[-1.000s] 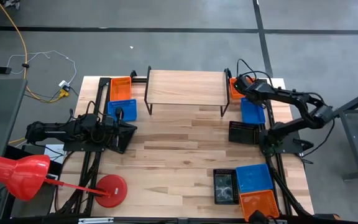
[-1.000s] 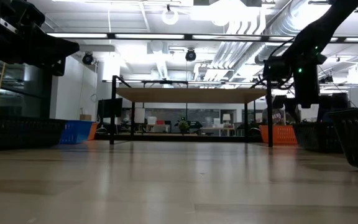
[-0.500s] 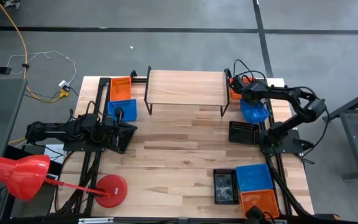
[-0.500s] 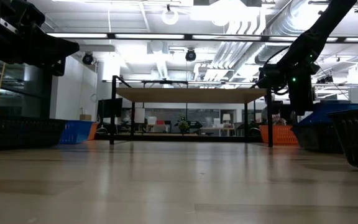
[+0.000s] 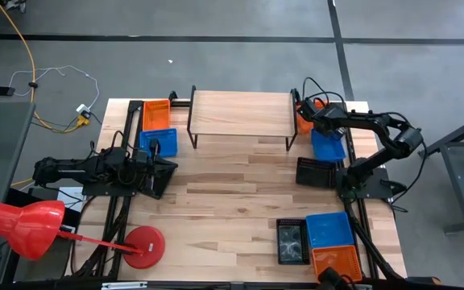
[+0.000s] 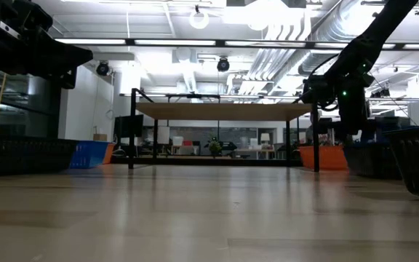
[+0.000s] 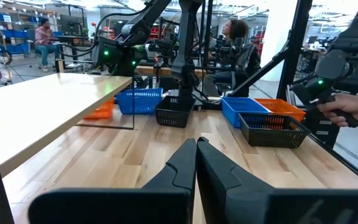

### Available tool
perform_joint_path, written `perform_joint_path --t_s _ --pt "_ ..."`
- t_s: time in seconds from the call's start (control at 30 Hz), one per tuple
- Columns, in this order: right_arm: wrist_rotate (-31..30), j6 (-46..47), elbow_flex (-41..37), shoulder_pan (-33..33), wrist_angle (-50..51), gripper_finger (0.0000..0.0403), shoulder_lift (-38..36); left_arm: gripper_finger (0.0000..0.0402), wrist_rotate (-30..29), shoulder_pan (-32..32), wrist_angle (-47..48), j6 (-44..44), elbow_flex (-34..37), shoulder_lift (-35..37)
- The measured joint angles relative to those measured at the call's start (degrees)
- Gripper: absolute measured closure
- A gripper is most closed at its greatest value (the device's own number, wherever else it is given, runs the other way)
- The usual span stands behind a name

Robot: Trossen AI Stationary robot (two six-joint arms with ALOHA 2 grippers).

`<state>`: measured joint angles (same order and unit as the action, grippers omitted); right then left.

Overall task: Stack baskets on shelf by color
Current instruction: Put the top right orange basket on the shelf

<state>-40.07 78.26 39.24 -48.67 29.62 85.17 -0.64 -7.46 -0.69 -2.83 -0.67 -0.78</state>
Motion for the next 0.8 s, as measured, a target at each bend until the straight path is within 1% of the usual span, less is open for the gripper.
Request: perform_joint_path --t_s 0.13,0.23,0.37,0.57,0.8 --pt "-1.77 -0.27 0.02 1.25 -0.28 0.0378 -0.07 0.0401 0.00 0.00 0.00 0.00 0.00 -0.01" --pt "-3.11 -0.28 0.02 2.09 -0.34 0.0397 -0.07 0.0401 0.00 0.01 0.01 0.00 -0.01 -0.01" --pt "-3.51 -0.28 0.02 2.30 -0.23 0.0395 -0.07 0.0401 0.00 0.00 0.00 0.00 0.00 0.00" --pt "-6.52 -0.24 0.02 3.26 0.53 0.0400 -0.83 0.0401 0.00 0.00 0.00 0.00 -0.01 -0.02" --pt "-10.82 -0.17 0.02 4.61 2.08 0.0400 -6.72 0.0401 0.00 0.02 0.02 0.00 -0.02 -0.01"
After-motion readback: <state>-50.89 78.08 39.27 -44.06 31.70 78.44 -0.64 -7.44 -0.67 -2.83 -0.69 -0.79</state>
